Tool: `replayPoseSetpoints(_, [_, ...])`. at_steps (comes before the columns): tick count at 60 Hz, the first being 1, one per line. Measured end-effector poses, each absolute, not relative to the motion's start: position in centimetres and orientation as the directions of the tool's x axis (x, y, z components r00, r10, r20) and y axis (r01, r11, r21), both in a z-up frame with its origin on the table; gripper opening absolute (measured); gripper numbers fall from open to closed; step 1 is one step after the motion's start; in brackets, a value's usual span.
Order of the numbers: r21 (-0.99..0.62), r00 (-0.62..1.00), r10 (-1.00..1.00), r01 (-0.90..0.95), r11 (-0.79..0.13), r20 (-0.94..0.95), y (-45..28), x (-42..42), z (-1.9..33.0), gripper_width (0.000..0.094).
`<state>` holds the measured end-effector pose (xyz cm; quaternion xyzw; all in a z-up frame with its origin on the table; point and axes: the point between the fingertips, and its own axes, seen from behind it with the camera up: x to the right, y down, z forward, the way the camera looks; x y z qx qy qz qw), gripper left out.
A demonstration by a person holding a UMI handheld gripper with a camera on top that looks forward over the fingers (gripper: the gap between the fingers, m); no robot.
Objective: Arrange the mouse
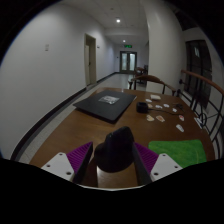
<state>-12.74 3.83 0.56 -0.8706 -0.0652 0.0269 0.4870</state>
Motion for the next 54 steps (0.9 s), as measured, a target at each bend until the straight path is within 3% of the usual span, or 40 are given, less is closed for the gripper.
replayPoseSetpoints(10, [-0.839,0.989,0.150,0.083,-0.538,0.001,7.3,-14.5,0.5,0.0781])
replayPoseSetpoints(12, [-0.834,0.988,0.154,0.093,-0.544,0.010,7.7,-14.6,0.3,0.0731])
replayPoseSetpoints(16, [-0.830,0.989,0.141,0.107,-0.547,0.035,8.2,-14.4,-0.1,0.0442])
replayPoseSetpoints(25, [-0.859,0.983,0.186,0.108,-0.500,0.016,8.2,-15.1,0.5,0.0278])
replayPoseSetpoints(31, [-0.875,0.962,0.271,0.141,-0.463,0.012,6.5,-15.9,2.5,0.0253])
replayPoseSetpoints(45, [-0.965,0.985,0.140,0.133,-0.225,0.103,1.5,-5.1,15.7,0.0253])
replayPoseSetpoints(49, [-0.968,0.993,0.034,0.120,-0.221,0.115,0.6,0.8,16.4,0.0251])
replayPoseSetpoints(54, [-0.951,0.991,-0.064,0.095,-0.294,0.119,0.1,6.5,12.7,0.0251])
